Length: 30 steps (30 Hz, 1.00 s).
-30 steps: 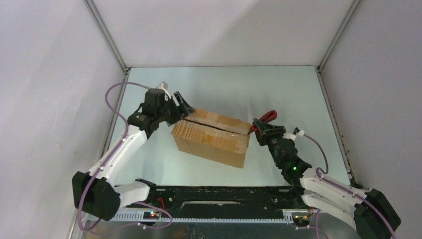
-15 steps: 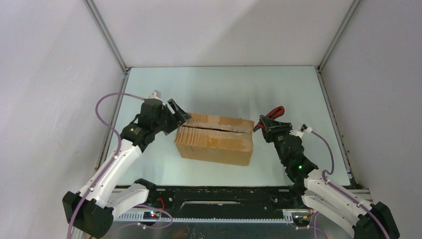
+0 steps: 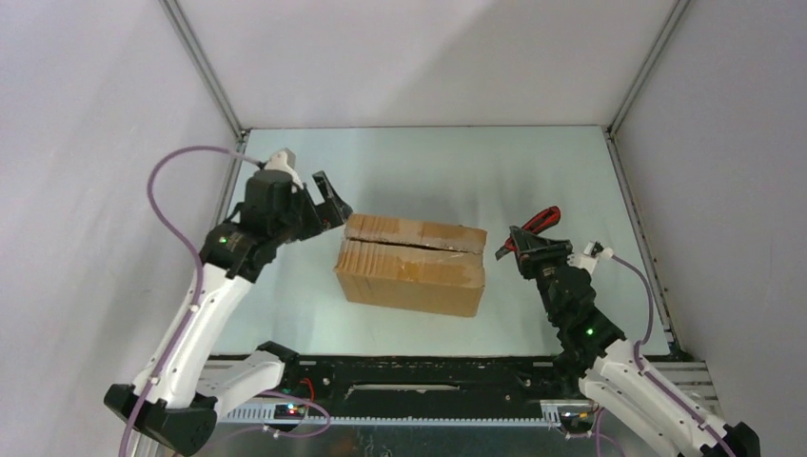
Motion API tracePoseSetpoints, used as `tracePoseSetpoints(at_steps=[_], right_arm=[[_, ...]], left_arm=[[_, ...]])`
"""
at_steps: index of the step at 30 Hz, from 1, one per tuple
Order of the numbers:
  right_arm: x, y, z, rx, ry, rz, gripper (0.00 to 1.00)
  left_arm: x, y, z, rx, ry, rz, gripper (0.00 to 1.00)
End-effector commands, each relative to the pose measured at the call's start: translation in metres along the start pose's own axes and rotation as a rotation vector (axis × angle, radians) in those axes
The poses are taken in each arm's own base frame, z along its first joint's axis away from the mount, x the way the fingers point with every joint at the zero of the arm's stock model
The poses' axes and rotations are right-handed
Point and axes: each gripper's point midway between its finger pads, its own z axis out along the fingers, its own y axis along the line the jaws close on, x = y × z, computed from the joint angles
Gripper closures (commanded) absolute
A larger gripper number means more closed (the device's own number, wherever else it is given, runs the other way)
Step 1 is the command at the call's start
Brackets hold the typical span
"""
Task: Unpack the express box
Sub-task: Cut the express box at the center of the board, then adjust the knife.
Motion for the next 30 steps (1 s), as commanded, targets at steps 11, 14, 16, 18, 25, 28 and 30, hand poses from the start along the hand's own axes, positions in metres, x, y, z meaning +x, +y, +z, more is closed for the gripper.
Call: tracePoseSetpoints(at_steps=[11,14,16,18,25,28,30], right_arm=[[0.024,0.167,-0.052,-0.504,0.177,-0.228,1.00],[0.048,0.189,-0.061,-0.568,0.282,-0.217,1.00],[0.061,0.203,-0.068,-0.611,0.313,-0.213,1.00],[0.077,0.220,-0.078,-0.701,0.345,-0.261,1.00],[0.124,0.225,-0.109,-0.820,0.568,-0.403,1.00],[0.131,0.215,-0.118,-0.827,0.615,-0.467,1.00],[0.139,0.211,-0.125,-0.844,0.665,-0.479,1.00]], left_arm=[[0.012,-0.164,-0.096,0.669,0.126,0.511,0.04],[0.032,-0.185,-0.090,0.759,0.182,0.586,0.02],[0.043,-0.200,-0.087,0.825,0.206,0.586,0.01],[0.053,-0.213,-0.086,0.895,0.221,0.597,0.01],[0.002,-0.227,-0.108,0.988,0.055,0.610,0.00],[-0.007,-0.239,-0.119,1.058,0.044,0.604,0.00],[-0.010,-0.247,-0.123,1.095,0.049,0.599,0.00]])
